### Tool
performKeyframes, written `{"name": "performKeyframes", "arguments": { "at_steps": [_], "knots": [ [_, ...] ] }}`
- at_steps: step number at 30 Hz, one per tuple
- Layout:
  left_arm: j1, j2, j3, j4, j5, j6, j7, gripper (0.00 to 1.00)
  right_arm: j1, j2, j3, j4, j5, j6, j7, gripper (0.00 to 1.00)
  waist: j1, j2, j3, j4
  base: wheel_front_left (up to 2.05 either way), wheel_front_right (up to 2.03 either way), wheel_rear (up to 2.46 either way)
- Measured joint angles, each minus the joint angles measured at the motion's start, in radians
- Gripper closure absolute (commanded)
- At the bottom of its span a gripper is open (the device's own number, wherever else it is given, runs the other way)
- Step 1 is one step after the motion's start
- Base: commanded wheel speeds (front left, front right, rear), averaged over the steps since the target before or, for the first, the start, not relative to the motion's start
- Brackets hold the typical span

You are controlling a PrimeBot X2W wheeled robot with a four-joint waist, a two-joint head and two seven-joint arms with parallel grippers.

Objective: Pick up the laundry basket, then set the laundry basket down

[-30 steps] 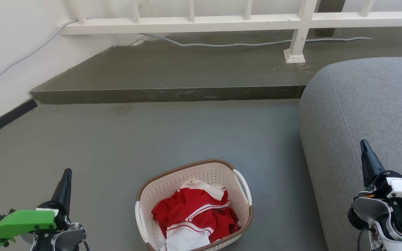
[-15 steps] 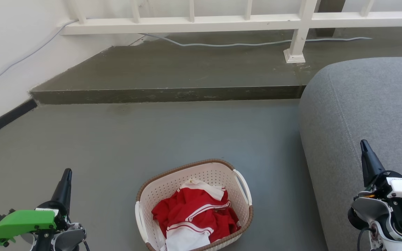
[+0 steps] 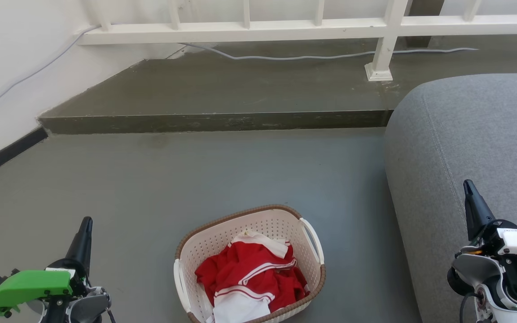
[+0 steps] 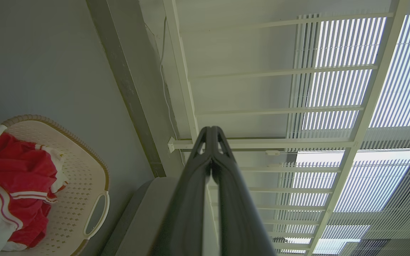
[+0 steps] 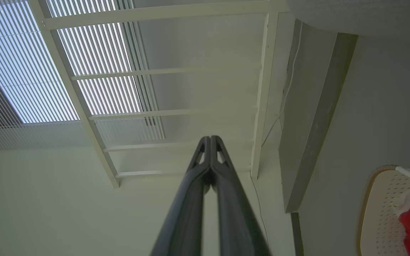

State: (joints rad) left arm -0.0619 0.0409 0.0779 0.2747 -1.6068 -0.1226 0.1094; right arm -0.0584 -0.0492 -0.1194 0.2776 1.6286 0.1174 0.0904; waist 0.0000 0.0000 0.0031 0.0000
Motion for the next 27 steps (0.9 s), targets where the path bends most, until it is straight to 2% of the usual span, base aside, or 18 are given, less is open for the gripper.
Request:
{"name": "performKeyframes", "arguments": {
  "at_steps": [24,25,27],
  "knots": [
    [0.0,0.0,0.0,0.0,0.0,0.0,0.0,1.0,0.0,0.0,0.0,0.0,0.0,0.0,0.001,1.0,0.0,0.0,0.0,0.0,0.0,0.0,0.0],
    [0.001,0.0,-0.001,0.004,0.0,0.0,0.0,0.0,0.002,0.001,0.0,0.004,0.0,-0.001,0.001,0.0,0.0,0.0,0.0,0.0,0.0,0.0,0.0],
    [0.014,-0.007,-0.004,0.024,0.0,0.001,0.0,0.0,0.015,0.01,0.0,0.025,0.0,-0.004,0.001,0.0,0.0,0.0,0.0,0.0,0.0,0.0,0.0]
  ]
}}
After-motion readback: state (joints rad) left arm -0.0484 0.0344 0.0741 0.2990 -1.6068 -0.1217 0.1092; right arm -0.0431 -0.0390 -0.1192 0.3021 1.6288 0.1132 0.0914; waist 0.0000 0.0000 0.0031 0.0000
